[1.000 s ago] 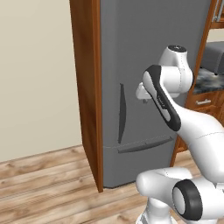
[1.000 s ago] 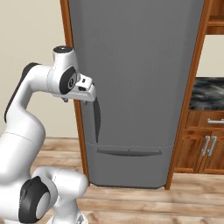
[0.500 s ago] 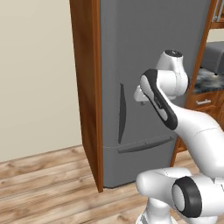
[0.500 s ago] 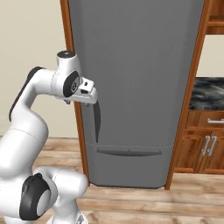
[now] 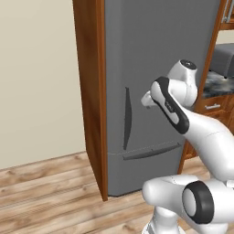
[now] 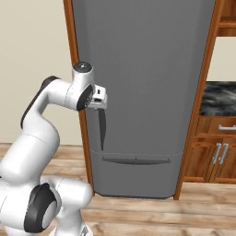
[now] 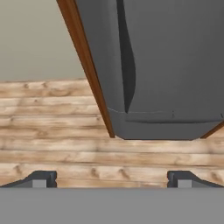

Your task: Retrieve the butter from the fridge and place it on a plate on the dining table. Then retrieve the butter knife by the fridge and place it near the plate.

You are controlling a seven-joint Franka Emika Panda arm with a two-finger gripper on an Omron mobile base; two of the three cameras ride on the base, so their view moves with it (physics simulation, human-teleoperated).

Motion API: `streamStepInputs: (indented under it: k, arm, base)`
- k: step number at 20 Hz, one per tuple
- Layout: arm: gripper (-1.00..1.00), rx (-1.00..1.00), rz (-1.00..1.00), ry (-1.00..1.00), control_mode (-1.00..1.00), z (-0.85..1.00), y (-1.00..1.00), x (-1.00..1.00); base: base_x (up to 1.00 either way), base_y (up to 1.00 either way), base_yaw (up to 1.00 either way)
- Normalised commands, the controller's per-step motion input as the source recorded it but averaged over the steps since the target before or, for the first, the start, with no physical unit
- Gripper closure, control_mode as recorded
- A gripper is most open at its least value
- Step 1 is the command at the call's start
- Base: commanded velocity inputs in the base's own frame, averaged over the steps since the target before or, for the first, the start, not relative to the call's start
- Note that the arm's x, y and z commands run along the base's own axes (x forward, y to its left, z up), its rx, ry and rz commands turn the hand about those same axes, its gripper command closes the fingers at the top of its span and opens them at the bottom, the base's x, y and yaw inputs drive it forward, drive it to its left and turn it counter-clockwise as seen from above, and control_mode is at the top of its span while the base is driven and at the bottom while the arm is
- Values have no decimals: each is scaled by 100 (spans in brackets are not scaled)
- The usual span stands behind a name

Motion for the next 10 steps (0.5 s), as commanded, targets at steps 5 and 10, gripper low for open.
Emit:
streamStepInputs:
  k: [5, 10]
  arm:
    - [-100, -4, -1, 0, -100, 0, 23, 7]
    - [-100, -8, -4, 0, -100, -2, 17, 0]
  base:
    - [0, 0, 0]
    - [0, 0, 0]
